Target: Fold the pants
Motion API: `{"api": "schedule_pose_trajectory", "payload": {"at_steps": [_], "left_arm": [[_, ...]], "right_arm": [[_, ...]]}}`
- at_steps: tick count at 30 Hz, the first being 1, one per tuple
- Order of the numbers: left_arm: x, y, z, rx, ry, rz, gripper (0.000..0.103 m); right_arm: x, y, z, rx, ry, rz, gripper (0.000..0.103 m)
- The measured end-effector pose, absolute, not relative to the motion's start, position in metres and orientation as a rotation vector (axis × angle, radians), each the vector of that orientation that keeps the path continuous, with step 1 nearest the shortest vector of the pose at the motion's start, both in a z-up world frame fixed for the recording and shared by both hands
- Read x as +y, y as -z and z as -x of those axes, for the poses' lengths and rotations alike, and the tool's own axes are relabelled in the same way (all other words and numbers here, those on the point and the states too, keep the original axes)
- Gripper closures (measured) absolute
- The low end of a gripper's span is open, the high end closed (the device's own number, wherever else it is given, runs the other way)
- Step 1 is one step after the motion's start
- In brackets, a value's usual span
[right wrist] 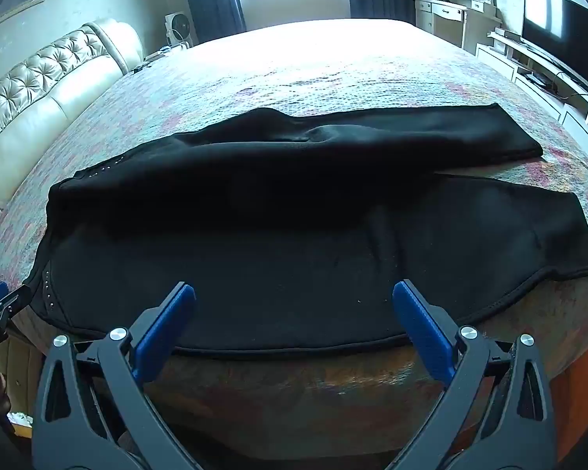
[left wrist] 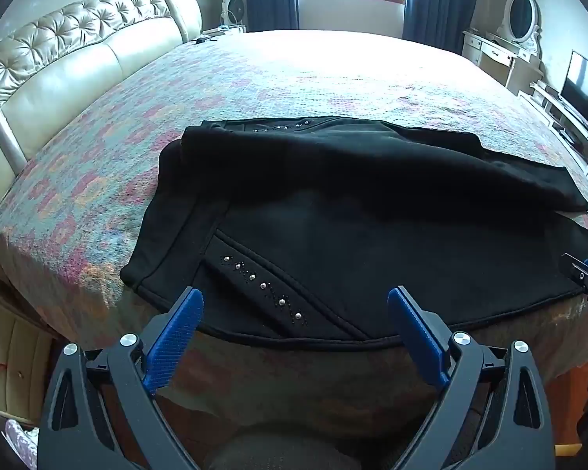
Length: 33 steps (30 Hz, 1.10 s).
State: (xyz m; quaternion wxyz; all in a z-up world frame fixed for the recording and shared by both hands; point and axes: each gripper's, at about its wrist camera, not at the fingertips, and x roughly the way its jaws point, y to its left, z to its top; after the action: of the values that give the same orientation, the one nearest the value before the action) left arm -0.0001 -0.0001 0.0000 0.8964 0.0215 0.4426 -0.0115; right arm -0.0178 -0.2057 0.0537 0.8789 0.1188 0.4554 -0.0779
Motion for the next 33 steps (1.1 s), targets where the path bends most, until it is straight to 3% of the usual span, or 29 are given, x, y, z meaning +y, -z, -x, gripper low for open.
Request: {"api": "schedule_pose_trajectory", "payload": {"at_steps": [33], "left_arm": [[-0.0001, 0.0036, -0.0011, 0.920, 0.021, -0.051, 0.009]], "right_arm": [[-0.2003, -0.0511, 0.0154, 0.966, 0.138, -0.247, 0.002]]}}
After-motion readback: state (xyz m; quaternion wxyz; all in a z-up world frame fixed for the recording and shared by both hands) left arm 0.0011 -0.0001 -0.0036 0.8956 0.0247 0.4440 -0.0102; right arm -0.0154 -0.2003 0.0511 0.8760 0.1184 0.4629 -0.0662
